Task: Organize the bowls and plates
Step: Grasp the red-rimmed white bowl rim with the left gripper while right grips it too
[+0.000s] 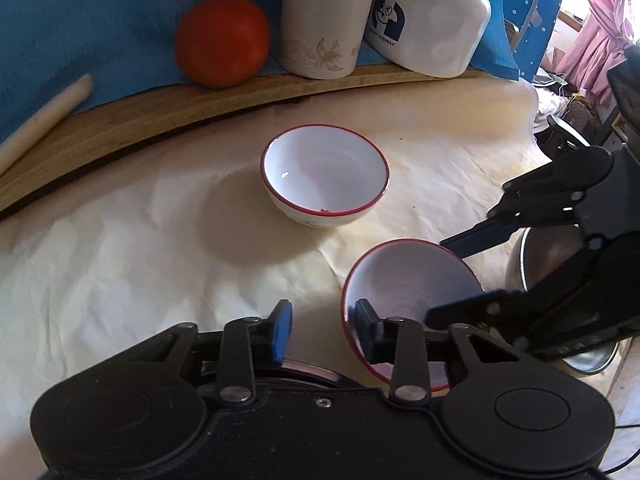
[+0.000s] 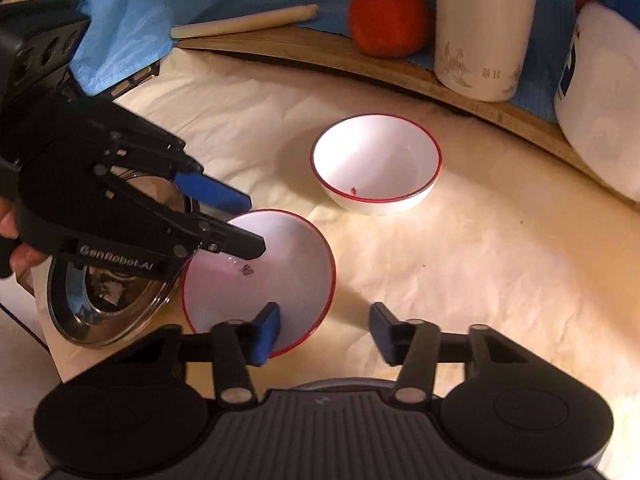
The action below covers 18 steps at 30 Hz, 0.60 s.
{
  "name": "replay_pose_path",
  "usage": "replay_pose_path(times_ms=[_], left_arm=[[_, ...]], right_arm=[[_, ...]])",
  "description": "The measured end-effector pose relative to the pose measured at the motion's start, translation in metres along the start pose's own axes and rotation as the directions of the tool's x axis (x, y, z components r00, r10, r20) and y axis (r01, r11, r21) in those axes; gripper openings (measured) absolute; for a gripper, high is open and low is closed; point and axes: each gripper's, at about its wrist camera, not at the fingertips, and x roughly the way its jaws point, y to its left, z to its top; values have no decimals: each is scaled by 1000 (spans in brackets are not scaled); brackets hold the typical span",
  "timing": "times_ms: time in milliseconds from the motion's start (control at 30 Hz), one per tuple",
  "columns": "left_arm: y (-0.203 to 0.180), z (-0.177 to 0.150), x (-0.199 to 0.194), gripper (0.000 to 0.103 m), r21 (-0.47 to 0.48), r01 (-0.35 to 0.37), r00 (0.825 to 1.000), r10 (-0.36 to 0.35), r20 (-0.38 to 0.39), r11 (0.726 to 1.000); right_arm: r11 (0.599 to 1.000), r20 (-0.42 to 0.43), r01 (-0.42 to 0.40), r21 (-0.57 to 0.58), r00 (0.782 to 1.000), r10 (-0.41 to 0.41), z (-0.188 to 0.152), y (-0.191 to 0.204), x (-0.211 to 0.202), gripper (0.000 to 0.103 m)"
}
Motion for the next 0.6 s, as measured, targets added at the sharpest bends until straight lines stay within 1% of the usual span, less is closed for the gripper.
replay_pose_path(times_ms=[33, 100, 133, 167, 200, 233, 333, 467, 533, 600], left_arm=[[-1, 0, 0, 32, -2, 4, 1000, -4, -5, 1000], [-2, 0, 0, 30, -6, 10, 1000, -10, -18, 1000], [-3, 1, 1, 27, -9, 14, 999, -14, -28, 1000], [-3, 1, 1, 26, -15, 20, 999, -20, -40, 1000], [-3, 3, 1, 21, -23, 26, 998, -27, -52, 999], [-4, 4, 1, 17, -30, 31, 998, -33, -60, 999], [-5, 7, 4, 12, -50, 43, 995, -47, -87, 998], [-4, 8, 4, 10, -89, 41, 994, -50, -99, 995], [0, 8, 5, 9, -132, 47, 993, -61, -104, 990], [7, 8, 4, 7, -198, 57, 990, -80, -113, 979]], right_arm=[[1000, 0, -8, 11, 1000, 8, 1, -2, 0, 46], [999, -2, -22, 40, 1000, 22, 2, -4, -1, 34], [998, -5, -28, 61, 1000, 28, 2, -5, -1, 31], [996, -10, -38, 81, 999, 39, 2, -6, 0, 26], [994, -15, -50, 101, 999, 52, 3, -7, 0, 21], [991, -18, -54, 119, 998, 56, 4, -7, 0, 21], [984, -24, -49, 173, 998, 54, 6, -10, 1, 16], [961, -16, -84, 264, 996, 91, 6, -21, 2, 12], [951, -10, -92, 295, 995, 100, 6, -24, 3, 11], [942, -7, -101, 320, 994, 109, 7, -26, 4, 10]])
